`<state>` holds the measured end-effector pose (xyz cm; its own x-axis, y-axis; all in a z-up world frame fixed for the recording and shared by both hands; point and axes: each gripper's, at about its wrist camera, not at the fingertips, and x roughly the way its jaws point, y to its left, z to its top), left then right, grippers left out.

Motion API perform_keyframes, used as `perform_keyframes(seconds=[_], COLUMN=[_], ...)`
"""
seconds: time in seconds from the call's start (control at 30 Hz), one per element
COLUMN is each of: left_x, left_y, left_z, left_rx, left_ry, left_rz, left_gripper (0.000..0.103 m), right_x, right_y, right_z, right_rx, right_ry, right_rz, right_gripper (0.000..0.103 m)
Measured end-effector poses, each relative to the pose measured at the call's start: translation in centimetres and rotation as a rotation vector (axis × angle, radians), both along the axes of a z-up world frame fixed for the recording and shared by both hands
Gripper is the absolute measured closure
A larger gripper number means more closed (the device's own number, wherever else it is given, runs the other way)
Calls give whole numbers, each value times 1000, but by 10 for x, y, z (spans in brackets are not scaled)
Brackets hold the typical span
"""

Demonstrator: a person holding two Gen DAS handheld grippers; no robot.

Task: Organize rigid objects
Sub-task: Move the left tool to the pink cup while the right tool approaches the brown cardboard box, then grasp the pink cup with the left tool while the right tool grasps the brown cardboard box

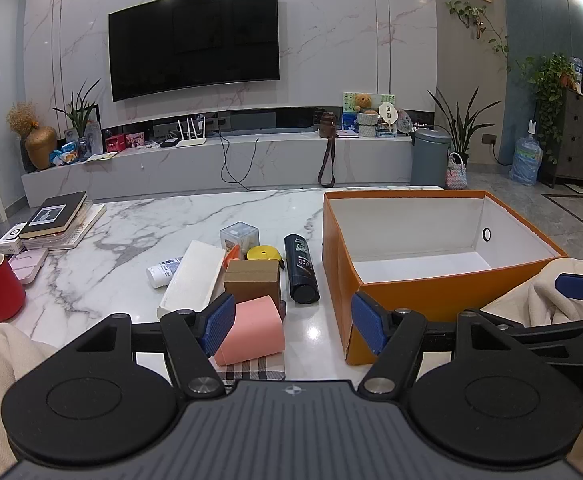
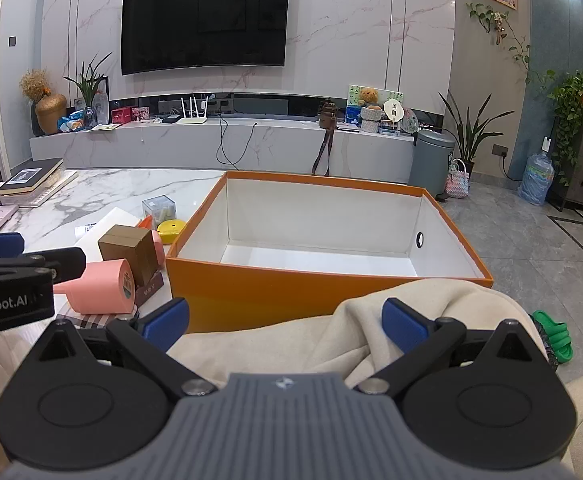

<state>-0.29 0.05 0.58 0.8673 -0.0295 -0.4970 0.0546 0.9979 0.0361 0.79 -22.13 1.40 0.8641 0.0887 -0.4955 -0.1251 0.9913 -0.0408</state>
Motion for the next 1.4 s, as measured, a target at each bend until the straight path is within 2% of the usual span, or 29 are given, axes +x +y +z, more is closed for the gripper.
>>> perform_keyframes(seconds=[0.43, 0.6, 0.73, 0.77, 0.87, 0.93, 1.03, 1.1, 1.17, 1.27, 1.33, 1.4], left_x=[0, 8, 15, 18, 26, 33, 43, 51, 61, 77, 89, 100], left_y=[2, 14, 26, 29, 36, 42, 51, 57, 61, 65, 65, 64], left_z=[1, 0, -2, -2, -3, -2, -1, -2, -5, -10, -13, -16], left_rx=[-9, -63, -98, -101, -102, -105, -80, -45, 15, 94, 116, 170], left_ry=[9, 51, 102, 114, 149, 174, 221, 263, 305, 358, 406, 434], left_rz=[-6, -20, -42, -46, -61, -78, -113, -159, -206, -281, -344, -396], left_gripper=[25, 36, 38, 38, 39, 39, 39, 39, 39, 39, 39, 35], right_x=[0, -4, 6, 8, 15, 24, 36, 45, 55, 69, 78, 87], right_y=[1, 2, 8, 10, 17, 24, 38, 48, 56, 70, 80, 91], right_z=[1, -2, -3, -3, 0, -1, -4, -8, -14, -23, -28, -33], right_rx=[-1, -4, -4, -7, -12, 3, 26, 35, 48, 63, 78, 82], right_ry=[1, 2, 8, 7, 11, 47, 93, 135, 179, 241, 278, 303], right_rz=[0, 20, 37, 45, 105, 154, 236, 283, 318, 359, 384, 403], right_gripper=[3, 2, 3, 5, 26, 26, 35, 46, 50, 61, 62, 67])
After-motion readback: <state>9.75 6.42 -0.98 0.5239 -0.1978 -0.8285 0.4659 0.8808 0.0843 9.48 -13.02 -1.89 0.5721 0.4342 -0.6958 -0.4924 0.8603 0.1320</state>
